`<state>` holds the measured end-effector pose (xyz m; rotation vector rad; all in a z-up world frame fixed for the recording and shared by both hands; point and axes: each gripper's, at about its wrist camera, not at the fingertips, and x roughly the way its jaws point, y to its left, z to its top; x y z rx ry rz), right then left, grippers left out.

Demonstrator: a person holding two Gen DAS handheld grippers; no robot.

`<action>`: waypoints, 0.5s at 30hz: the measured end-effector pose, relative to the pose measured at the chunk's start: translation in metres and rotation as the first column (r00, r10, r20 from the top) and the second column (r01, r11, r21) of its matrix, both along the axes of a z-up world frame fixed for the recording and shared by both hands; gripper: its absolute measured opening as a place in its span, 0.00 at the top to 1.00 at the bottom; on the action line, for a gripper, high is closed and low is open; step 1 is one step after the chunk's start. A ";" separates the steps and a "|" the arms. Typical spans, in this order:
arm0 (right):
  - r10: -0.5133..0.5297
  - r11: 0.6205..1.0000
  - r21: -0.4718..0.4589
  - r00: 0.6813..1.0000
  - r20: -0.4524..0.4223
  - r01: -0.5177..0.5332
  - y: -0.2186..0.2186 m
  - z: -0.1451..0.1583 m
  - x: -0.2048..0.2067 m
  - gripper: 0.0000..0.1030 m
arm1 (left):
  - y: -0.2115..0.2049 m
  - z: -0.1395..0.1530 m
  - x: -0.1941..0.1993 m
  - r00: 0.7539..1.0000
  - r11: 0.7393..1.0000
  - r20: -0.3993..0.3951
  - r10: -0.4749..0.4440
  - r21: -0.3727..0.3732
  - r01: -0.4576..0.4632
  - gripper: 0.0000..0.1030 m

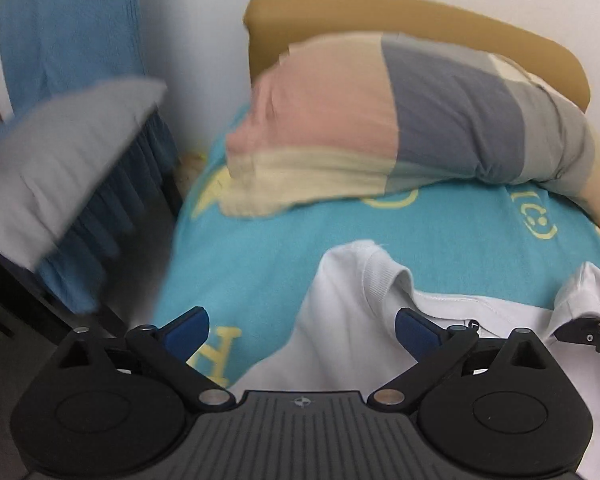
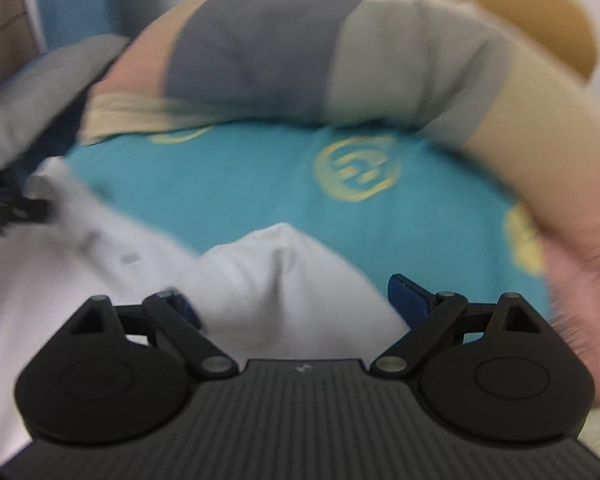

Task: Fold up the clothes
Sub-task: 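Lower the T-shirt flat onto the bed with both grippers and release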

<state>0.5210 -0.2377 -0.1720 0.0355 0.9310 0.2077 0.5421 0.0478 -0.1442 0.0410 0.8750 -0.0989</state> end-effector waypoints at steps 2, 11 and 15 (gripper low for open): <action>-0.013 1.000 0.024 1.000 0.018 0.013 0.007 0.007 -0.011 0.11 | -0.001 0.010 -0.012 0.999 1.000 0.037 -0.011 0.006 0.011 0.00; -0.138 0.987 0.109 0.974 0.178 0.120 0.011 0.078 -0.128 0.11 | 0.015 0.077 -0.162 0.998 0.997 0.051 0.021 -0.075 -0.017 0.00; -0.164 0.984 0.107 0.961 0.224 0.143 0.017 0.105 -0.218 0.11 | 0.032 0.084 -0.260 0.997 0.998 -0.073 0.033 -0.052 -0.037 0.01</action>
